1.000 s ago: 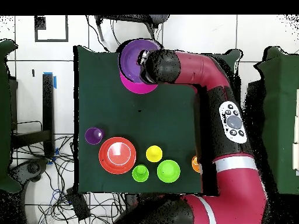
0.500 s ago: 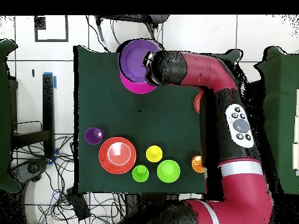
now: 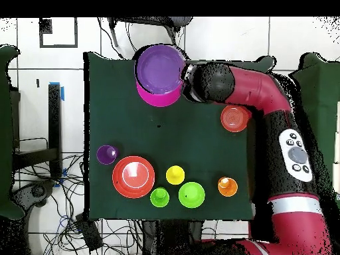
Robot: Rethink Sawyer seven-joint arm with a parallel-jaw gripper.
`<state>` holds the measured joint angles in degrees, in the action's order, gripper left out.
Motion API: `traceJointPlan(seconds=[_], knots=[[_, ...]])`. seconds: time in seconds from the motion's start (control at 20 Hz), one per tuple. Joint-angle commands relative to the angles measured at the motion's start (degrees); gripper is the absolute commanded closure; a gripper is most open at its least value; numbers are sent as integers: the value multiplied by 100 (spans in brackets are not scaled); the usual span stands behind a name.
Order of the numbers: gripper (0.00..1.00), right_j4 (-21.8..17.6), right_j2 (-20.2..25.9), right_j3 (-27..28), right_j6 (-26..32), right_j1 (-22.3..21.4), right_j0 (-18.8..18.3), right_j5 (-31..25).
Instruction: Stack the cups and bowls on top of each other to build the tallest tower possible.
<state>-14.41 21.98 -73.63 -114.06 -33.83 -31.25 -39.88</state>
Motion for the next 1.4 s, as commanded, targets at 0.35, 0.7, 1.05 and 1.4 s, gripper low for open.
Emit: traceJointPlan(seconds=[0.35, 0.7, 1.05, 1.4], knots=[[0, -622, -117, -1055, 569, 49, -306, 169], [0, -811, -121, -1268, 380, 153, -457, 505], [0, -990, -16, -995, 612, 461, -616, 601], [0, -1119, 147, -573, 894, 767, -784, 522]])
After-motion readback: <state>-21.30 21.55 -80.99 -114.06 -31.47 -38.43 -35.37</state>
